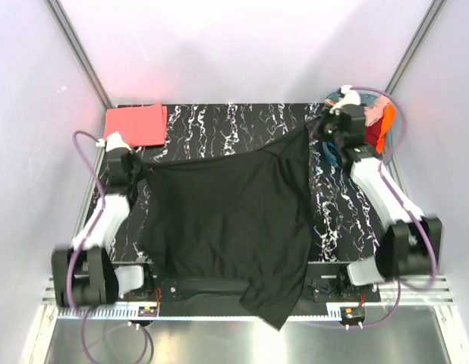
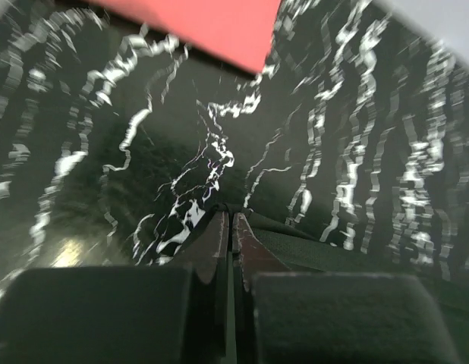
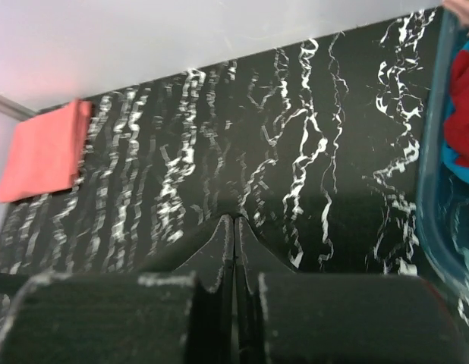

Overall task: Fold and stack the t-shirts
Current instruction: Flatten the tshirt out, then fold the tshirt

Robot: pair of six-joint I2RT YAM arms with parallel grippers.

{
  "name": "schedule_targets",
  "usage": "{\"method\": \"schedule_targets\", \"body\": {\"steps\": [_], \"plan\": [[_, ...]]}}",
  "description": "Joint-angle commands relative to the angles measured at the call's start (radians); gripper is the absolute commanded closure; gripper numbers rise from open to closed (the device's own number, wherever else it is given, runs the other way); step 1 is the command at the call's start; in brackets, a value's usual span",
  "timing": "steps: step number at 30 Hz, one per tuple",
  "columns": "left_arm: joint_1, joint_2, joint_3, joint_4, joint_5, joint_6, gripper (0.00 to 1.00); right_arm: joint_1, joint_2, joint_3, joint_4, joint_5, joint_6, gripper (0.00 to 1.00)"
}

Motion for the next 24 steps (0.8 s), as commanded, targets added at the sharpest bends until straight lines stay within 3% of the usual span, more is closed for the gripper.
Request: {"method": "schedule_targets", "body": {"steps": [1,9,24], "plan": [[0.003,0.201,0.052,0.268,0.025,-0.025,1.00,-0.006,0.131,0.035,0.244,0.029,-0.031,1.00],[0.007,0.546,0.301,0.273,0.073,0.004,1.00,-0.006,0.474,0.272,0.245,0.015,-0.062,1.00],[0.032,0.861,0.715,0.040,0.152,-0.027,1.00,-0.007,0.821,0.723,0.067,0.018,-0.101,1.00]]}}
